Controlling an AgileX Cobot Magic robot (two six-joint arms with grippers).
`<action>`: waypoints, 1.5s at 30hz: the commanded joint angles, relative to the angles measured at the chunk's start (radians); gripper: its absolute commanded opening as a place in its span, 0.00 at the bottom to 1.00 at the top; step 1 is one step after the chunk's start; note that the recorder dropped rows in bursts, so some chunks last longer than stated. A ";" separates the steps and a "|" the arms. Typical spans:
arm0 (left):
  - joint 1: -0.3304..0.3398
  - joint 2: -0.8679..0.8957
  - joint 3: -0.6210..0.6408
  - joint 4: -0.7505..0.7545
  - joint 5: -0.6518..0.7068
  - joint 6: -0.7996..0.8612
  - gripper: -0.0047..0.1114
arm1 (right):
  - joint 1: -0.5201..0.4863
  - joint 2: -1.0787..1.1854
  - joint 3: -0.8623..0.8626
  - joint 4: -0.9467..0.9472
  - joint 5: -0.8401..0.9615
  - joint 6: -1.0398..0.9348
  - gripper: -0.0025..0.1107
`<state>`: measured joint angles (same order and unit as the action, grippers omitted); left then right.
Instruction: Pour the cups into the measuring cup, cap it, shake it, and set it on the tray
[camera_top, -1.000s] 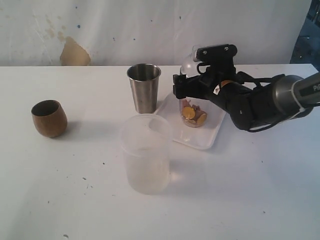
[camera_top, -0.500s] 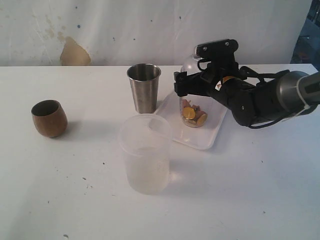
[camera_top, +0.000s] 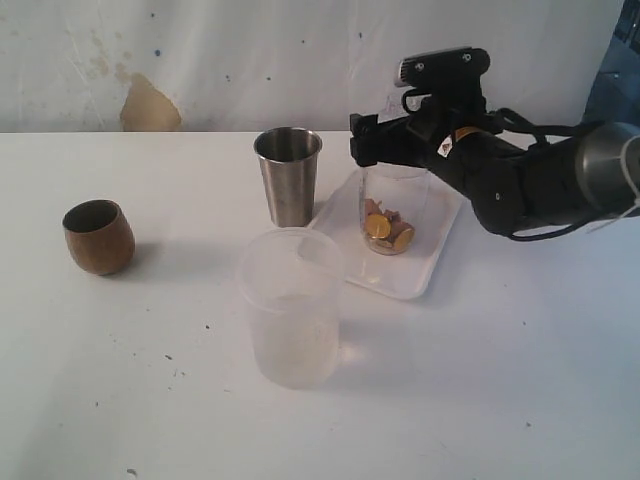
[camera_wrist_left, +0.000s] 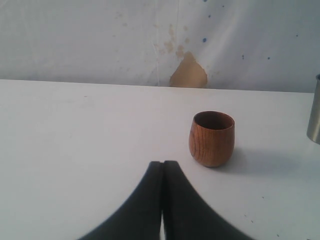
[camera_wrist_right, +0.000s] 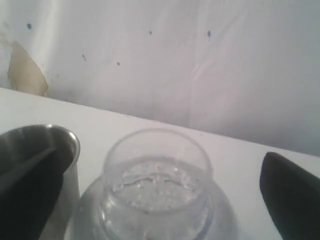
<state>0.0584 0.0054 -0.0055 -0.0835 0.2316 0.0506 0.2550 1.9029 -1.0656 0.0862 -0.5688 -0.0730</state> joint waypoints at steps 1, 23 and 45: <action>0.001 -0.005 0.006 -0.006 0.001 -0.001 0.04 | -0.007 -0.054 -0.012 0.002 -0.022 -0.012 0.95; 0.001 -0.005 0.006 -0.006 0.001 -0.001 0.04 | -0.007 -0.441 -0.019 0.010 0.126 -0.053 0.95; 0.001 -0.005 0.006 -0.006 0.001 -0.001 0.04 | -0.007 -1.001 0.073 0.018 0.549 0.011 0.02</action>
<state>0.0584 0.0054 -0.0055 -0.0835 0.2316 0.0506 0.2534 0.9784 -1.0319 0.0994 -0.0438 -0.0879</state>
